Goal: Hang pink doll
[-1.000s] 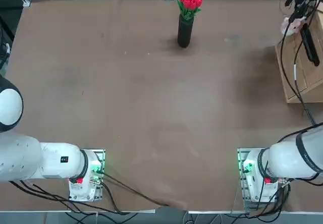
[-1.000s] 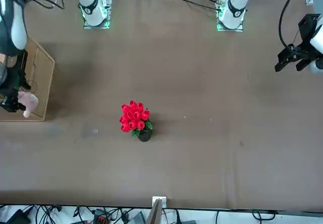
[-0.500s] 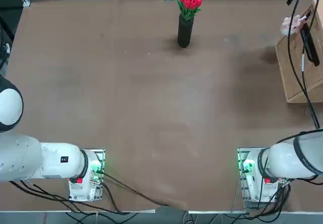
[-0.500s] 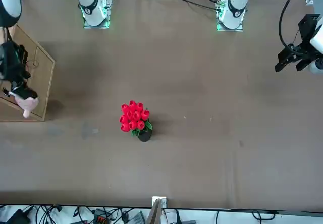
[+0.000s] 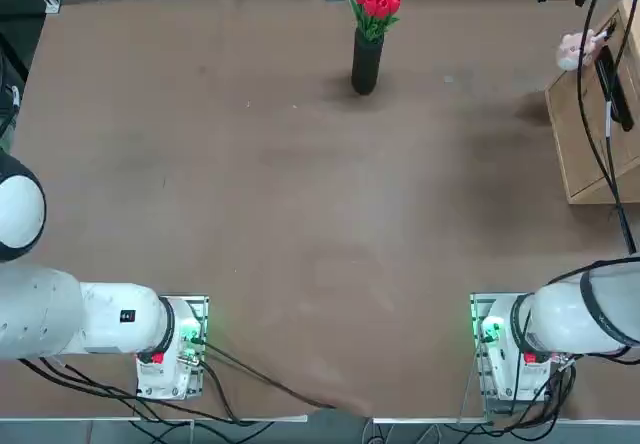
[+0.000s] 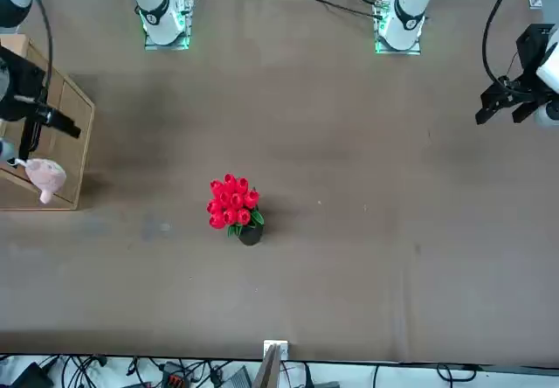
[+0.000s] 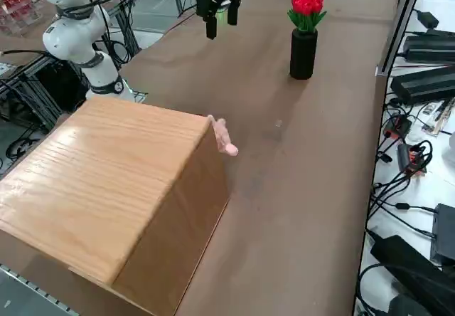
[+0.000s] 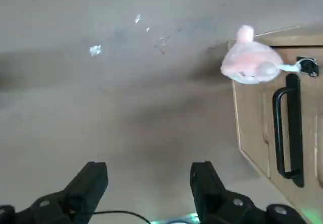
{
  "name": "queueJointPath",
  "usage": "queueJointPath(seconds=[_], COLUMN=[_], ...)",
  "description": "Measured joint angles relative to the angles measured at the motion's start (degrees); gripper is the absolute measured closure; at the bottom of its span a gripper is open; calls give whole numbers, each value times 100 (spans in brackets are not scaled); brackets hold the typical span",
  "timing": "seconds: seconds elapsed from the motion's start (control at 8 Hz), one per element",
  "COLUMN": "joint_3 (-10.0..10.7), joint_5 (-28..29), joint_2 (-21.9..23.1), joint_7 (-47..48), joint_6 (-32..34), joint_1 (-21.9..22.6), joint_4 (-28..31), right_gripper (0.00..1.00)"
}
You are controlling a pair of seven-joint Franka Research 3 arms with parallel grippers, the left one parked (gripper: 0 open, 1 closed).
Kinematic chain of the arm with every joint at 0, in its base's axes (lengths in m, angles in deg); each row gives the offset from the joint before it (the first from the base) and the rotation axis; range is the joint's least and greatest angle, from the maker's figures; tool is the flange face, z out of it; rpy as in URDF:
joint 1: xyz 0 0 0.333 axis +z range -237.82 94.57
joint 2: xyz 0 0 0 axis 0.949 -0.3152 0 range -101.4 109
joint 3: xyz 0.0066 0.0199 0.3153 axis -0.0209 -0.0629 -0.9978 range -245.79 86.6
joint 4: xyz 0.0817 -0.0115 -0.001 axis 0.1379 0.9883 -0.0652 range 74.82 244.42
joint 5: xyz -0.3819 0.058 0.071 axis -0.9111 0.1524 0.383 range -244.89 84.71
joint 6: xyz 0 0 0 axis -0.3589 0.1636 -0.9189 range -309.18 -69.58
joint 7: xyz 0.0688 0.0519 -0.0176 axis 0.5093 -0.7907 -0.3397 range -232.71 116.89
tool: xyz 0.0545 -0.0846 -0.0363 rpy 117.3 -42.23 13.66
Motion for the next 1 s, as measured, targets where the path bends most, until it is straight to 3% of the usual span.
queueJointPath(seconds=[0.62,1.0], joint_3=[-193,-471], joint_5=[90,156], joint_2=[247,863], joint_7=[-720,-786], joint_6=[76,-719], joint_1=[-25,-325], joint_4=[60,1004], right_gripper=[0,0])
